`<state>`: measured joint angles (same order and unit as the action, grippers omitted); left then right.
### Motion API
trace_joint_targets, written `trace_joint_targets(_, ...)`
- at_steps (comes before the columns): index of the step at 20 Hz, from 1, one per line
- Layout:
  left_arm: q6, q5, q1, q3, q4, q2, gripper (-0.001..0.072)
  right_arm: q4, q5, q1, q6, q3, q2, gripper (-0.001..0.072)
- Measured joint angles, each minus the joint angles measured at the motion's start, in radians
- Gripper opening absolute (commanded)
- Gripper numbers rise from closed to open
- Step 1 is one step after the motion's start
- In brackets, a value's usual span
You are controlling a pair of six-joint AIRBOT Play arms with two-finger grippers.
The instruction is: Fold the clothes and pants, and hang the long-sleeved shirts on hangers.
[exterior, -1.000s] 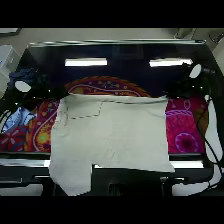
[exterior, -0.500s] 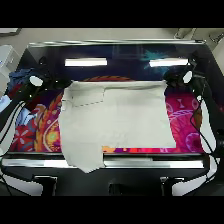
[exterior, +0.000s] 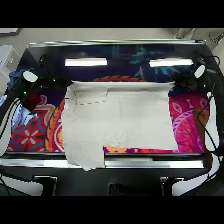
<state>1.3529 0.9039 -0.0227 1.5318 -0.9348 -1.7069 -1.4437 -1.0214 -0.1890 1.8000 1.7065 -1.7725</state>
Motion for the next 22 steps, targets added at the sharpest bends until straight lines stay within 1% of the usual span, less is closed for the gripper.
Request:
trace_joint_targets(3, 0.014, 0.215, -0.019, -0.050, -0.058, 0.008, 0.0041, -0.005, -0.223, -0.014, -0.059, 0.008, -0.017, 0.0039)
trace_joint_targets(6, 0.017, 0.335, -0.027, -0.097, -0.089, 0.015, 0.0042, -0.016, -0.370, -0.020, -0.108, 0.009, -0.032, 0.0040)
trace_joint_targets(12, 0.061, 0.414, -0.019, -0.131, -0.126, -0.013, 0.0043, 0.008, -0.562, -0.016, -0.153, 0.010, -0.091, 0.0039)
trace_joint_targets(16, 0.087, 0.431, -0.011, -0.135, -0.128, -0.034, 0.0043, 0.027, -0.628, -0.014, -0.159, 0.010, -0.124, 0.0040)
trace_joint_targets(21, 0.096, 0.457, -0.011, -0.122, -0.127, -0.042, 0.0044, 0.032, -0.698, -0.014, -0.159, 0.010, -0.135, 0.0041)
trace_joint_targets(22, 0.098, 0.464, -0.013, -0.120, -0.127, -0.043, 0.0064, 0.027, -0.707, -0.014, -0.158, 0.010, -0.136, 0.0096)
